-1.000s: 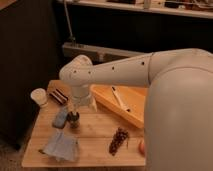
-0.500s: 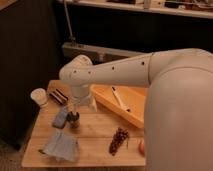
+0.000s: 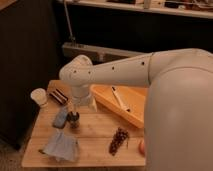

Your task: Place brush in table surface

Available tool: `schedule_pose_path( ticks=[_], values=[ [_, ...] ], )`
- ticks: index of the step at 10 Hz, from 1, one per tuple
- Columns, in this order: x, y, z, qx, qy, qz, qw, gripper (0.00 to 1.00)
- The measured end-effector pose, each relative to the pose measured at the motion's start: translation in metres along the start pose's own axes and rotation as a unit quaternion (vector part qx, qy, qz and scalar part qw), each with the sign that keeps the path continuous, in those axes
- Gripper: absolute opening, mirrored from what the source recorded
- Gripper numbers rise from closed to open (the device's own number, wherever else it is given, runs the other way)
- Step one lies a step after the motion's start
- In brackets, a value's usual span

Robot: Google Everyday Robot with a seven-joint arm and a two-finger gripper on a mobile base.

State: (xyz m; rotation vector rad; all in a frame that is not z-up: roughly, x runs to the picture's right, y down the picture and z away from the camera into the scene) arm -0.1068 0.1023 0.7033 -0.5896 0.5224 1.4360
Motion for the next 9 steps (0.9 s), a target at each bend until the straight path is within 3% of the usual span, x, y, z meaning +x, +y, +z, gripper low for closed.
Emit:
schedule_pose_path(
  ticks=[8, 9],
  values=[
    [-0.0003, -0.0032, -0.0009, -0.001, -0.002, 0.002, 1.0, 0.65],
    [-0.0024, -0.0072, -0.0021, -0.005, -0.012, 0.009, 0.9999, 0.65]
  ],
)
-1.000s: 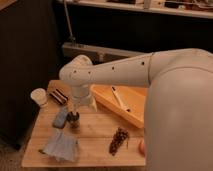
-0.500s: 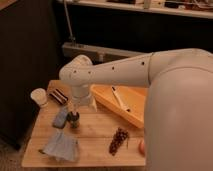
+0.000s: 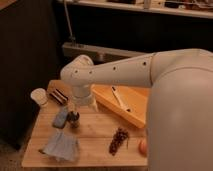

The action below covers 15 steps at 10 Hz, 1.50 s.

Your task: Place brush in table surface

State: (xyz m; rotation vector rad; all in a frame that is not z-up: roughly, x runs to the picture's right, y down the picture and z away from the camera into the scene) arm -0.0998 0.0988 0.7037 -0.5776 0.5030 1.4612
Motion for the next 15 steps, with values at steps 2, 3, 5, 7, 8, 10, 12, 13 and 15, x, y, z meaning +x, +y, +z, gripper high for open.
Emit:
schedule_pose_path(
  ticks=[2, 3, 5, 7, 8, 10, 12, 13, 15],
  values=[
    [-0.011, -0.037, -0.004, -0.007, -0.031, 0.021, 0.9993, 0.65],
    [-0.016, -0.06, -0.005, -0.011, -0.043, 0.027, 0.9986, 0.65],
    [-0.017, -0.119, -0.008, -0.014, -0.064, 0.045, 0.9968, 0.65],
    [-0.015, -0.176, -0.006, -0.014, -0.073, 0.071, 0.9947, 0.65],
    [-0.013, -0.197, -0.005, -0.016, -0.073, 0.085, 0.9936, 0.65],
    [-0.013, -0.201, -0.004, -0.019, -0.072, 0.089, 0.9932, 0.65],
    [-0.013, -0.201, -0.005, -0.02, -0.073, 0.084, 0.9936, 0.65],
    [-0.016, -0.199, -0.007, -0.019, -0.075, 0.074, 0.9943, 0.65],
    [-0.044, -0.187, -0.011, -0.021, -0.088, 0.044, 0.9949, 0.65]
  ],
)
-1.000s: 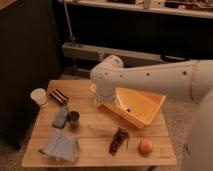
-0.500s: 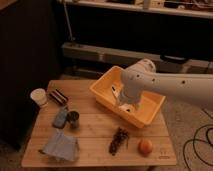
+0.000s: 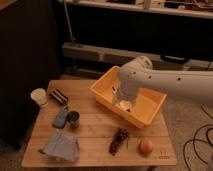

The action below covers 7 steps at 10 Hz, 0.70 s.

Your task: Place brush in table surface

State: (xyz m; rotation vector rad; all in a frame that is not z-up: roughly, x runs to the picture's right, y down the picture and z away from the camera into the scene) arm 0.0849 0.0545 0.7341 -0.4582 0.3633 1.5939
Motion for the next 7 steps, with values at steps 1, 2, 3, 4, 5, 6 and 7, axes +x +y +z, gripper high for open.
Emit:
schedule_pose_path(
  ticks=[1, 2, 3, 4, 5, 6, 7],
  values=[
    [-0.014, -0.001, 0.003, -0.004, -0.003, -0.006, 1.0, 0.65],
    [-0.021, -0.004, 0.006, -0.005, -0.003, -0.008, 1.0, 0.65],
    [-0.04, -0.015, 0.026, -0.006, 0.007, -0.009, 0.9999, 0.65],
    [-0.042, -0.015, 0.039, -0.005, 0.014, -0.01, 0.9998, 0.65],
    [-0.039, -0.018, 0.055, -0.004, 0.023, -0.008, 0.9997, 0.65],
    [-0.034, -0.025, 0.07, -0.002, 0.032, -0.005, 0.9995, 0.65],
    [-0.028, -0.029, 0.084, 0.001, 0.04, -0.005, 0.9992, 0.65]
  ],
)
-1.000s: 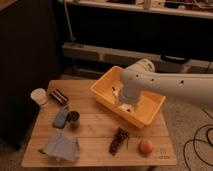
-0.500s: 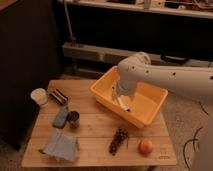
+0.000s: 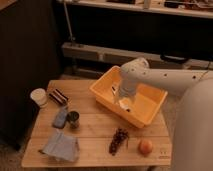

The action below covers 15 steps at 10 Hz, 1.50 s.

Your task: Place brush in table surface

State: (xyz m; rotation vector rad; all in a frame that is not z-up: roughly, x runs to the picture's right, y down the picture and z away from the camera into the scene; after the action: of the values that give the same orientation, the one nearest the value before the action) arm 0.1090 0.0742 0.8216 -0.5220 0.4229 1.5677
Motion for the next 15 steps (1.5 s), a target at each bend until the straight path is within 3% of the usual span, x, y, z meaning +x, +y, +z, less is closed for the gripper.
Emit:
schedule_pose_path(
  ticks=[2, 8, 10, 12, 15],
  values=[
    [0.014, 0.002, 0.028, 0.002, 0.018, -0.006, 0.9998, 0.65],
    [0.031, 0.001, 0.073, 0.003, 0.05, -0.009, 0.9987, 0.64],
    [0.037, 0.004, 0.089, 0.002, 0.063, -0.009, 0.998, 0.46],
    [0.037, 0.006, 0.09, -0.005, 0.062, -0.005, 0.9981, 0.26],
    [0.027, 0.023, 0.063, -0.018, 0.039, -0.018, 0.9989, 0.01]
  ],
)
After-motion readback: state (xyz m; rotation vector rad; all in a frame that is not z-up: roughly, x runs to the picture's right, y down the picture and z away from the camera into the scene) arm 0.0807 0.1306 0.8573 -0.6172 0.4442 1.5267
